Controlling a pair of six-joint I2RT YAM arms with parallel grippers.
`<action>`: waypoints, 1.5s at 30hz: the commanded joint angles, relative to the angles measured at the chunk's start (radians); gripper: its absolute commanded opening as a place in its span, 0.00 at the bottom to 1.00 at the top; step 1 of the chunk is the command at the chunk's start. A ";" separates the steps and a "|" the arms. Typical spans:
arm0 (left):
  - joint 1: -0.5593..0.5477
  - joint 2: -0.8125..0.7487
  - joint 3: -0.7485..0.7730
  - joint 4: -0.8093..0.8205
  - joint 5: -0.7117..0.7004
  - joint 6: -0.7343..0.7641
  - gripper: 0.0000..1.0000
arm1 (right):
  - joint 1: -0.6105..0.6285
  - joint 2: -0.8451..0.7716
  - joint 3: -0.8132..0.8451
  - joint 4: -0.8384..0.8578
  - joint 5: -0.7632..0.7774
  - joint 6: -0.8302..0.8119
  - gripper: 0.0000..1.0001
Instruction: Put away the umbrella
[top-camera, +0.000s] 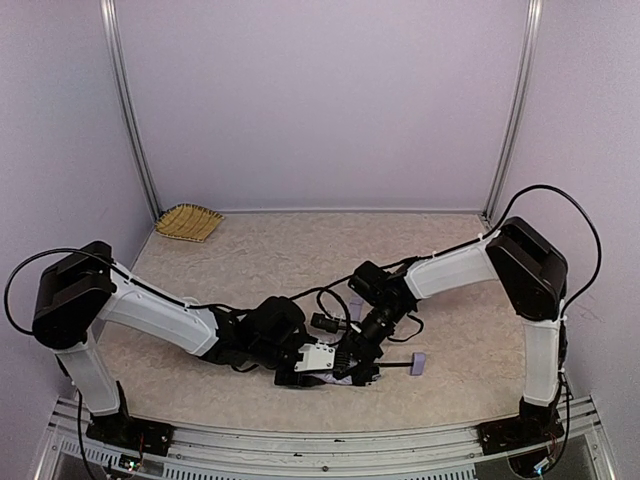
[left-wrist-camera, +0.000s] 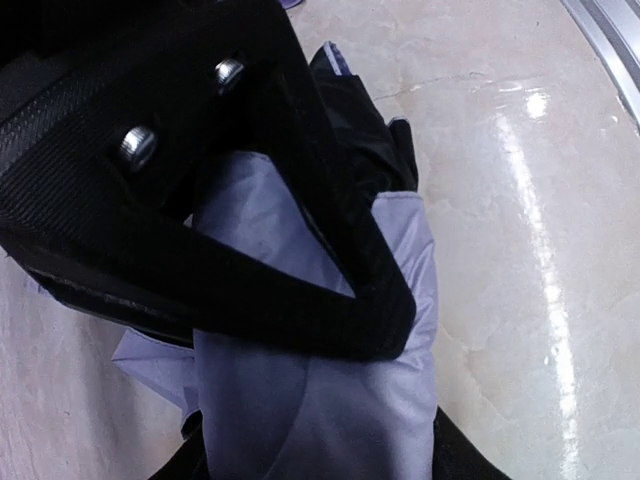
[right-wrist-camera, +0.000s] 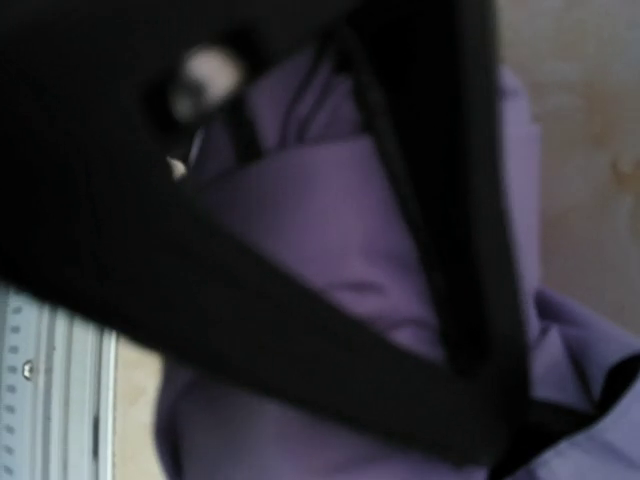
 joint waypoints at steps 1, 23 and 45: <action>0.010 0.038 0.031 -0.122 0.064 -0.042 0.47 | -0.023 0.093 -0.064 -0.036 0.191 0.057 0.14; 0.108 0.296 0.254 -0.495 0.404 -0.239 0.15 | 0.025 -0.772 -0.474 0.318 0.790 0.148 0.75; 0.174 0.450 0.419 -0.704 0.529 -0.174 0.14 | 0.334 -0.447 -0.481 0.494 1.189 -0.130 0.82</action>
